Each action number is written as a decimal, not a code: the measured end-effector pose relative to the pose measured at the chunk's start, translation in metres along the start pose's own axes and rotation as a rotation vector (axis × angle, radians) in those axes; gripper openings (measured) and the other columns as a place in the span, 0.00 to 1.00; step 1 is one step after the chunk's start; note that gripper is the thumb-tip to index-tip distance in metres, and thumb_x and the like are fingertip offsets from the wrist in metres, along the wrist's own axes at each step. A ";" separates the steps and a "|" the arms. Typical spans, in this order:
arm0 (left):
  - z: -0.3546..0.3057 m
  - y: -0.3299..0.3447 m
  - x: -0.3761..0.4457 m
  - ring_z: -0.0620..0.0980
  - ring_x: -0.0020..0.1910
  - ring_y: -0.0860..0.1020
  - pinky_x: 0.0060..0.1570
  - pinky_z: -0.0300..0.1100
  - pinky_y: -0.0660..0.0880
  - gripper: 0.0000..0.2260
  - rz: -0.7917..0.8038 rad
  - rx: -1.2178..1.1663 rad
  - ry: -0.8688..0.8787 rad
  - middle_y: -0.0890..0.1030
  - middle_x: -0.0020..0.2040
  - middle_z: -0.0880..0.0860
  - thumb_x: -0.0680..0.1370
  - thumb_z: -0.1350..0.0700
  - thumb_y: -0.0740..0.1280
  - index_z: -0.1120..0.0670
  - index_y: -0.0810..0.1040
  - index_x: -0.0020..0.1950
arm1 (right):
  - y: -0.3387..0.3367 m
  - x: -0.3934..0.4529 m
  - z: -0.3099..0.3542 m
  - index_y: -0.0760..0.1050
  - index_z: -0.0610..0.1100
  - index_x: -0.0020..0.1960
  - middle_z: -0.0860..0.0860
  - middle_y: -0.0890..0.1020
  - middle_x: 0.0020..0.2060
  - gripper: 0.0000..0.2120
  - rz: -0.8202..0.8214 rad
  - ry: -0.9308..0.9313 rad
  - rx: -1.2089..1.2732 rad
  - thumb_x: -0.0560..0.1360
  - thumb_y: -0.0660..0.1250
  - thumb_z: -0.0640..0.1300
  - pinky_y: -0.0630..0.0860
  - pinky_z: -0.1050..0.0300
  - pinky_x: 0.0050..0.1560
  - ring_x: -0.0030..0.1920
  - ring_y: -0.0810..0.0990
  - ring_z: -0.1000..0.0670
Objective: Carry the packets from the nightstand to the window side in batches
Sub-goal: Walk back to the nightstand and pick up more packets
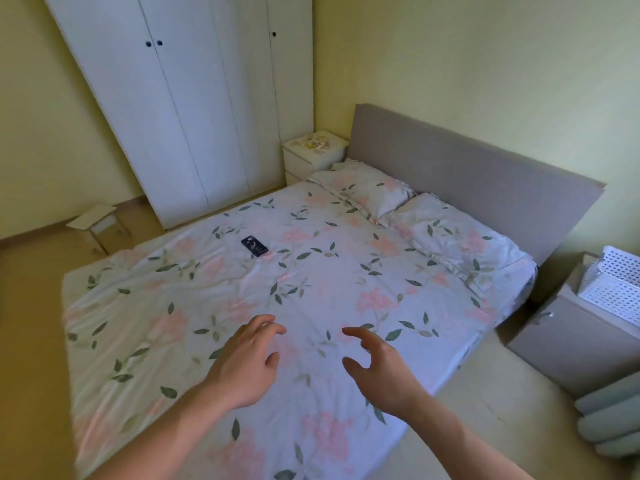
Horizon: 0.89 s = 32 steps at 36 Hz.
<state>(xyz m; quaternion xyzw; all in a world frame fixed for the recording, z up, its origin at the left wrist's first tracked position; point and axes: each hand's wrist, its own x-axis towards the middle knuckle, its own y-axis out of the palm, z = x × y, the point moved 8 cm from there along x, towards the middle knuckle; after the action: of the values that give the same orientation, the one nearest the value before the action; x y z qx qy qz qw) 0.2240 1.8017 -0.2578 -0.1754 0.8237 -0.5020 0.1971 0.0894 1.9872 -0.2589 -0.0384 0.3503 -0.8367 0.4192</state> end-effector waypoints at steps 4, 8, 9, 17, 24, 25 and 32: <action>0.068 -0.023 -0.039 0.47 0.73 0.66 0.68 0.42 0.67 0.17 -0.011 -0.012 -0.001 0.60 0.76 0.42 0.83 0.53 0.61 0.46 0.68 0.72 | 0.067 -0.010 0.050 0.67 0.59 0.72 0.55 0.71 0.72 0.20 -0.004 -0.001 -0.018 0.81 0.65 0.50 0.74 0.61 0.53 0.68 0.75 0.51; 0.142 -0.045 -0.071 0.47 0.73 0.66 0.69 0.43 0.67 0.17 0.000 0.003 0.009 0.60 0.75 0.42 0.82 0.53 0.62 0.46 0.69 0.72 | 0.140 -0.014 0.101 0.66 0.58 0.73 0.55 0.70 0.73 0.22 -0.031 0.001 -0.002 0.81 0.65 0.50 0.73 0.64 0.49 0.63 0.77 0.51; 0.160 -0.051 -0.078 0.47 0.73 0.66 0.69 0.43 0.67 0.17 0.007 0.012 0.016 0.61 0.75 0.42 0.82 0.53 0.62 0.46 0.68 0.72 | 0.157 -0.016 0.114 0.67 0.58 0.73 0.55 0.71 0.73 0.22 -0.046 -0.007 0.007 0.81 0.65 0.50 0.73 0.63 0.54 0.66 0.75 0.52; 0.252 -0.115 -0.132 0.47 0.73 0.65 0.70 0.43 0.66 0.18 0.035 0.025 0.033 0.62 0.74 0.43 0.83 0.54 0.62 0.47 0.68 0.73 | 0.248 -0.041 0.205 0.67 0.57 0.73 0.56 0.72 0.72 0.22 -0.045 0.009 0.024 0.81 0.65 0.49 0.68 0.62 0.62 0.72 0.70 0.52; 0.316 -0.161 -0.146 0.45 0.71 0.67 0.67 0.42 0.68 0.17 -0.068 -0.016 -0.001 0.62 0.73 0.41 0.82 0.53 0.62 0.44 0.69 0.70 | 0.283 -0.017 0.259 0.68 0.57 0.73 0.55 0.73 0.71 0.21 -0.042 -0.044 0.016 0.81 0.66 0.49 0.68 0.62 0.61 0.71 0.71 0.51; 0.325 -0.166 -0.146 0.45 0.71 0.67 0.68 0.42 0.67 0.17 -0.072 -0.012 0.000 0.62 0.73 0.41 0.82 0.53 0.63 0.44 0.69 0.70 | 0.289 -0.012 0.266 0.68 0.56 0.73 0.54 0.73 0.71 0.21 -0.045 -0.046 0.016 0.81 0.66 0.48 0.69 0.62 0.61 0.71 0.71 0.51; 0.389 -0.214 -0.132 0.46 0.73 0.65 0.68 0.41 0.67 0.17 -0.084 0.003 0.025 0.62 0.73 0.41 0.82 0.52 0.62 0.45 0.69 0.71 | 0.331 0.020 0.330 0.67 0.57 0.73 0.57 0.71 0.70 0.22 -0.050 -0.065 -0.004 0.81 0.65 0.50 0.68 0.68 0.55 0.66 0.74 0.53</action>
<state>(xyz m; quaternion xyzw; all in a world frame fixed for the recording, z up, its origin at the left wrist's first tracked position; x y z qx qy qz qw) 0.5517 1.4779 -0.2091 -0.2032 0.8174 -0.5130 0.1656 0.4181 1.6561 -0.2199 -0.0752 0.3370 -0.8446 0.4091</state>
